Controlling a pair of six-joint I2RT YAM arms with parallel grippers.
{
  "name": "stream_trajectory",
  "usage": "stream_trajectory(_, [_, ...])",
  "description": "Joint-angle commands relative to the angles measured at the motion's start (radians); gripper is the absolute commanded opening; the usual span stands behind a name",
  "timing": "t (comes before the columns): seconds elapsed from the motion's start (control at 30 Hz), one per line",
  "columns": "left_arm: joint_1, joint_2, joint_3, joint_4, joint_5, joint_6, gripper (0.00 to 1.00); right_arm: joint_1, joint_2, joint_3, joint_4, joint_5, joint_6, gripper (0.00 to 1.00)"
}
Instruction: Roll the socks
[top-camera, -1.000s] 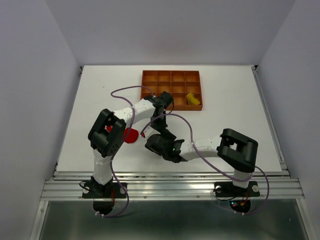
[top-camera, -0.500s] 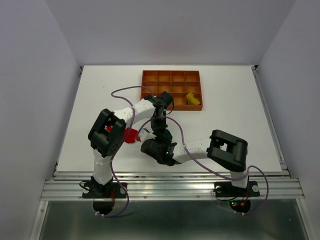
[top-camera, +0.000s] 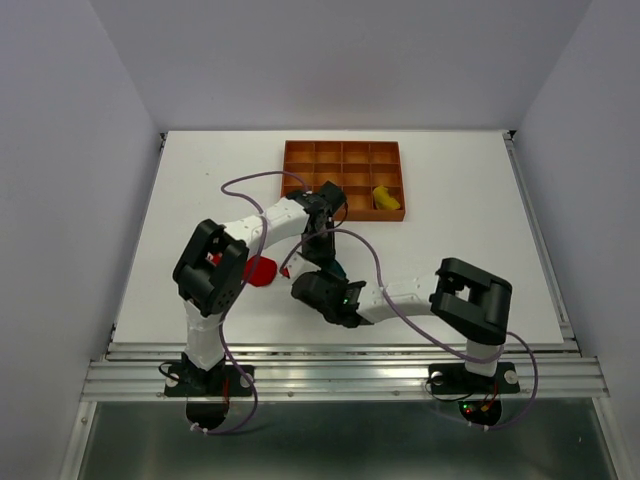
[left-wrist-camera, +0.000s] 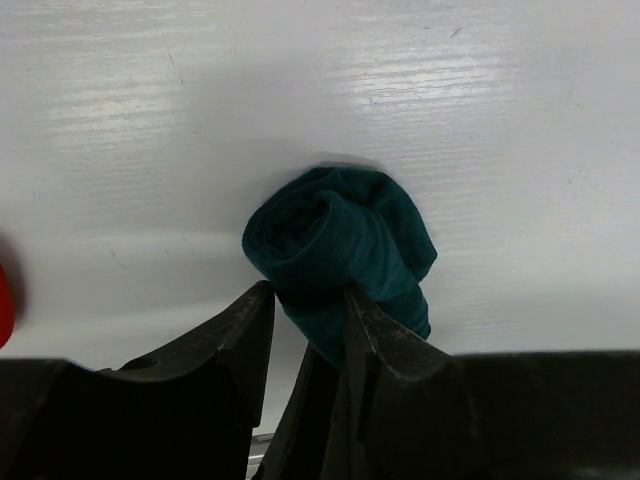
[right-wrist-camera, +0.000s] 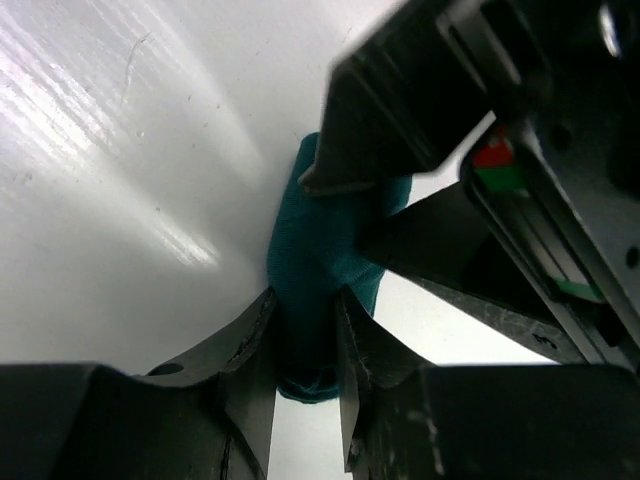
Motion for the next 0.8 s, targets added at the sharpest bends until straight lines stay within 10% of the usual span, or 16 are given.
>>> stream_trajectory(0.0, [0.044, -0.079, 0.013, 0.007, 0.002, -0.004, 0.45, -0.045, -0.088, -0.054, 0.003, -0.194, 0.107, 0.16])
stream_trajectory(0.53, [0.25, -0.252, -0.078, 0.111, 0.044, 0.03, 0.45, -0.32, -0.236, -0.155, 0.063, -0.592, 0.423, 0.01])
stream_trajectory(0.77, [0.259, -0.303, -0.167, 0.168, 0.047, 0.032, 0.45, -0.4, -0.315, -0.14, 0.061, -0.527, 0.422, 0.01])
